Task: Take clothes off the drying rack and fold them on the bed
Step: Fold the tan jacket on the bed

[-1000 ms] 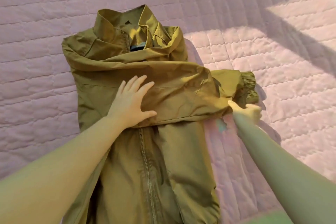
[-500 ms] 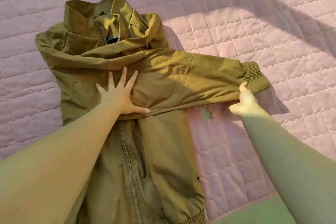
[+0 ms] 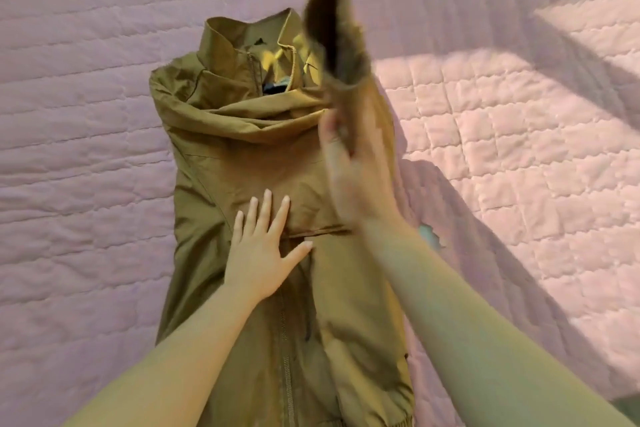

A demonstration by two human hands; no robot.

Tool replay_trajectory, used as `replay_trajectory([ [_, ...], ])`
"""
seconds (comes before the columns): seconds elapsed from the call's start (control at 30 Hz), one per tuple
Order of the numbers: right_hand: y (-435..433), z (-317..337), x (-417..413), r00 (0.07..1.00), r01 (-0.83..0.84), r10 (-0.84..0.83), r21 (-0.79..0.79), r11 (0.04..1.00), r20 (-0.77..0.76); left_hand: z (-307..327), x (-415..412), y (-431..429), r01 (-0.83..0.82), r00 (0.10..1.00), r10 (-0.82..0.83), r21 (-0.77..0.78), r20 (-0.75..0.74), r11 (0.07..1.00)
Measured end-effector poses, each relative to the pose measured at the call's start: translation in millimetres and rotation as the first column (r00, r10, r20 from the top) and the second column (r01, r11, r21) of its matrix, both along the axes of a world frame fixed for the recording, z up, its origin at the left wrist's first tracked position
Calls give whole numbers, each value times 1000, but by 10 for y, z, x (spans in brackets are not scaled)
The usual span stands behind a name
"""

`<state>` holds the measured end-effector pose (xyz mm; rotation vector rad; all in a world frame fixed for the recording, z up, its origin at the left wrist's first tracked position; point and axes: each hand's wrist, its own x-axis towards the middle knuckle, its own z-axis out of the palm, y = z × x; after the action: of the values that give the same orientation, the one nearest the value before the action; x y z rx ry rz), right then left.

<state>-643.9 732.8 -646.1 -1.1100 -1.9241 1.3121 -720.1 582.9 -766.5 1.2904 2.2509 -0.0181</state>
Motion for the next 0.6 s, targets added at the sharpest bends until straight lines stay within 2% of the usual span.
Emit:
replay_trajectory([
  [0.03, -196, -134, -165, 980, -163, 153, 74, 984, 128, 43, 14, -67, 6, 1000, -6, 8, 8, 1000],
  [0.07, -340, -308, -235, 917, -317, 279, 96, 943, 286, 84, 59, -90, 20, 1000, -21, 22, 22, 1000],
  [0.13, -555, -730, -355, 706, -549, 465, -1, 836, 534, 143, 24, -206, -12, 995, 6, 65, 96, 998],
  [0.2, -648, -1049, -344, 495, -657, 535, -108, 746, 685, 162, -68, -299, -89, 974, 55, 150, 218, 985],
  [0.23, -664, -1125, -338, 459, -667, 536, -123, 734, 709, 163, -139, -359, -110, 965, 55, 207, 255, 972],
  [0.27, -643, -1136, -312, 499, -644, 512, -97, 759, 699, 153, -208, -404, -119, 964, 43, 280, 262, 953],
  [0.33, -589, -1071, -269, 696, -528, 361, 100, 844, 621, 164, -364, -455, -144, 983, 73, 459, 170, 877],
  [0.37, -546, -1020, -247, 776, -464, 255, 247, 851, 577, 205, -428, -428, -146, 989, 109, 544, 101, 826],
  [0.4, -494, -987, -215, 814, -425, 165, 378, 822, 558, 240, -477, -366, -141, 989, 143, 614, 46, 777],
  [0.43, -427, -967, -191, 812, -429, 110, 457, 779, 574, 277, -529, -267, -123, 987, 160, 659, 5, 742],
  [0.47, -349, -972, -175, 773, -472, 86, 480, 740, 628, 292, -579, -157, -100, 988, 153, 665, -22, 740],
  [0.5, -264, -997, -157, 715, -525, 79, 458, 717, 695, 278, -640, -39, -62, 992, 116, 610, -48, 790],
  [0.57, -106, -1121, -74, 554, -612, 90, 332, 717, 828, 155, -791, 127, 54, 994, -23, 310, -103, 949],
  [0.6, -16, -1195, -3, 460, -636, 109, 242, 733, 881, 59, -867, 154, 97, 991, -83, 128, -105, 987],
])
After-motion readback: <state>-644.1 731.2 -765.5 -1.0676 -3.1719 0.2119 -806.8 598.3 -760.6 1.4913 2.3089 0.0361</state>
